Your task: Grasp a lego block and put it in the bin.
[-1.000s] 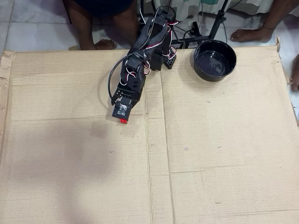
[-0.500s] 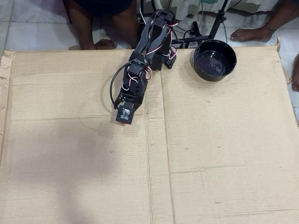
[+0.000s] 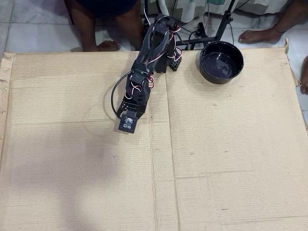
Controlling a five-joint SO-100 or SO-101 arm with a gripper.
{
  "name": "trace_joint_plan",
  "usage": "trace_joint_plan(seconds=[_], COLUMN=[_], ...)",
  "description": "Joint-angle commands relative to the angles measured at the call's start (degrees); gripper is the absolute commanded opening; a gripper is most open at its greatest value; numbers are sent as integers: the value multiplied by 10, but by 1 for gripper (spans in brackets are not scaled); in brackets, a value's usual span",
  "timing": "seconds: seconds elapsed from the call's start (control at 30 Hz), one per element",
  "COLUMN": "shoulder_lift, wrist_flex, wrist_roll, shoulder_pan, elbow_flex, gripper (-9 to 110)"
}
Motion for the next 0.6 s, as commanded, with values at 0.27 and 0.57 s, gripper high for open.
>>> trace_joint_plan(seconds=[0.27,0.57], shoulder_lift=[2,2], wrist_flex=[-8,-9], wrist_roll=[4,4], shoulder_pan=[1,2], elbow_flex=[19,15], gripper=[10,0])
